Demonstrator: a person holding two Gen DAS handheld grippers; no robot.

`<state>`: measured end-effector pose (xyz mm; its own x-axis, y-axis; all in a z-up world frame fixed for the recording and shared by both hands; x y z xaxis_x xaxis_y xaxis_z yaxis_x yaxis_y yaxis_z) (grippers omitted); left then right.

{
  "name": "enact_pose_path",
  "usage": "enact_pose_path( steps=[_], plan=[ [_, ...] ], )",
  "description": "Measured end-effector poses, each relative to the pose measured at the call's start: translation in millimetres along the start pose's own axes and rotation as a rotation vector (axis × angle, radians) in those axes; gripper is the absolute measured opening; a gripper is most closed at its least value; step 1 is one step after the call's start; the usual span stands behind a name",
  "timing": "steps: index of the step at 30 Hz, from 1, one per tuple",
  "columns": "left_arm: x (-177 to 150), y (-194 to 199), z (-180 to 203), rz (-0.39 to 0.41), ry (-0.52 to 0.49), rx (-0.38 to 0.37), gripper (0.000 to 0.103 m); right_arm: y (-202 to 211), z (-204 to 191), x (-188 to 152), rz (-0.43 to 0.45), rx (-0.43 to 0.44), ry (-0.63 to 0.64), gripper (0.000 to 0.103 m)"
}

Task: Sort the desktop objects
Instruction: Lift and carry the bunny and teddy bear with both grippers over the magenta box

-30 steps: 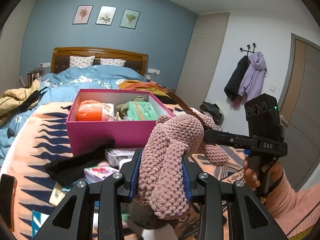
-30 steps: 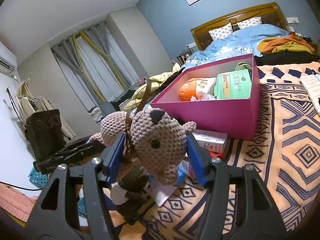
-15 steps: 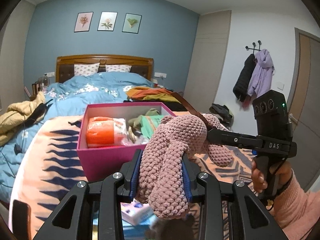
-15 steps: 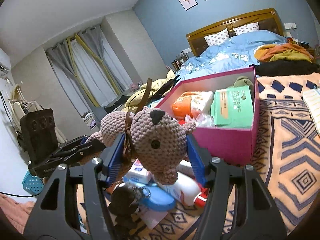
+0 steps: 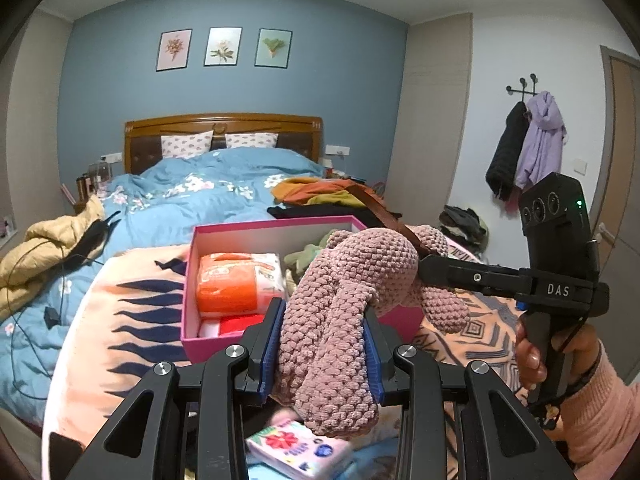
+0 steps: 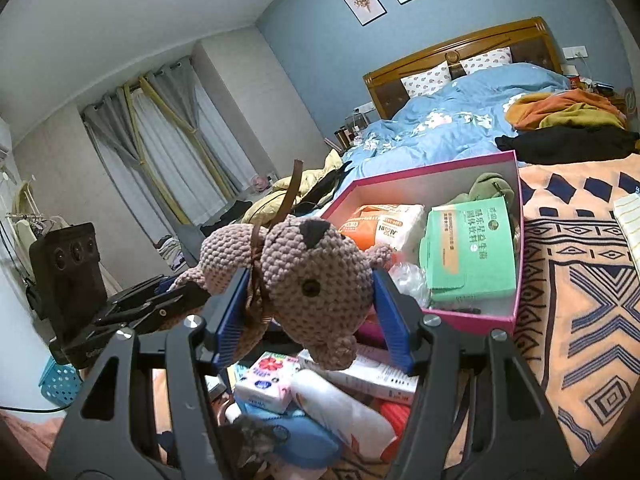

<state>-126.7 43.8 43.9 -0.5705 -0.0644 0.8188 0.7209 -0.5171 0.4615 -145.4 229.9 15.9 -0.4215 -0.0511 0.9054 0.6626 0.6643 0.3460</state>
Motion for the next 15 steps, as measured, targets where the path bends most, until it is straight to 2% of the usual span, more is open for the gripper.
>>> enact_pose_path(
  steps=[15],
  plan=[
    [17,-30,-16,-0.017,-0.02,0.056,0.036,-29,17,8,-0.02,-0.021,-0.047,0.063]
  ],
)
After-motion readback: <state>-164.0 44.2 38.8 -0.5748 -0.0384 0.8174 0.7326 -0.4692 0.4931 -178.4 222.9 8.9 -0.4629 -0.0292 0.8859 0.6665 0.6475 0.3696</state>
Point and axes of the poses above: each gripper's, at about its wrist camera, not at the fingertips, and y roughly against the way its jaws point, z to its right, x to its top, the point moved 4 cm from there along -y, roughly the way its jaws point, and after that the axes turned 15 degrees about y, right-handed, at the moved point
